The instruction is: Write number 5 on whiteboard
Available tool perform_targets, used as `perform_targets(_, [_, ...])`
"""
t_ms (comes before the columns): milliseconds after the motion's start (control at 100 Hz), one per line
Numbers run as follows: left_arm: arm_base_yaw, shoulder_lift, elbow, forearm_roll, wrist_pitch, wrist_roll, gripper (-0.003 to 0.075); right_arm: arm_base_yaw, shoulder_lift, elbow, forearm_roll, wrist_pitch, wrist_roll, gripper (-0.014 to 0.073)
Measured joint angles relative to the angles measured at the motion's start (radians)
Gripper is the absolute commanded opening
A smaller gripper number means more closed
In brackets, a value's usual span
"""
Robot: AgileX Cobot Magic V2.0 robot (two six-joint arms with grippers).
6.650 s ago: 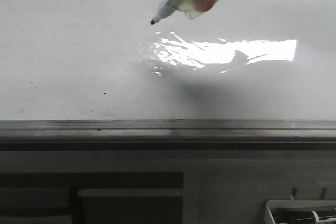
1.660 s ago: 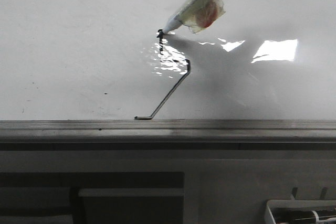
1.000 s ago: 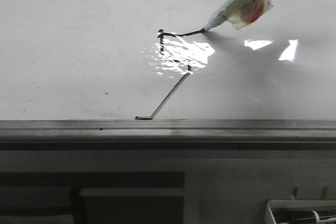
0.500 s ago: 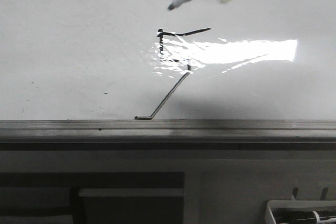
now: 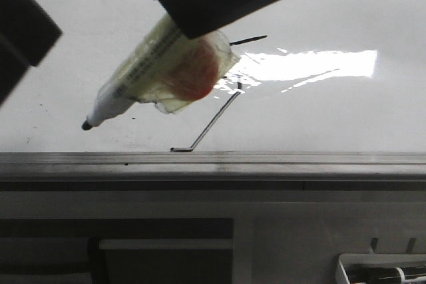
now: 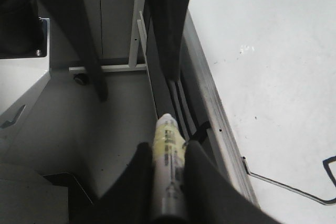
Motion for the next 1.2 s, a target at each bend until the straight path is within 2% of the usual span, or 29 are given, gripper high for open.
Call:
perform_targets(200, [-0.09, 0.058, 0.0, -0.002, -0.16, 0.004, 0.0324, 0.0, 0.0, 0.0, 0.0, 0.003, 0.0, -0.0042])
perform_targets(430, [-0.104, 0.11, 0.0, -0.01, -0.193, 0.004, 0.0316, 0.0, 0.0, 0.0, 0.0, 0.004, 0.0, -0.0042])
perform_targets(570, [-0.104, 0.135, 0.0, -0.012, -0.194, 0.004, 0.0242, 0.0, 0.0, 0.0, 0.0, 0.004, -0.004, -0.0042])
perform_targets(830, [-0.107, 0.143, 0.0, -0.01, -0.2, 0.022, -0.0022, 0.0, 0.0, 0.0, -0.004, 0.0, -0.006, -0.0042])
perform_targets(1100, [-0.111, 0.143, 0.0, -0.002, -0.2, 0.051, -0.002, 0.0, 0.0, 0.0, -0.004, 0.0, -0.006, -0.0033])
perform_targets(1200, [-0.111, 0.143, 0.0, -0.002, -0.202, 0.05, -0.002, 0.0, 0.0, 0.0, -0.004, -0.001, -0.006, 0.0067])
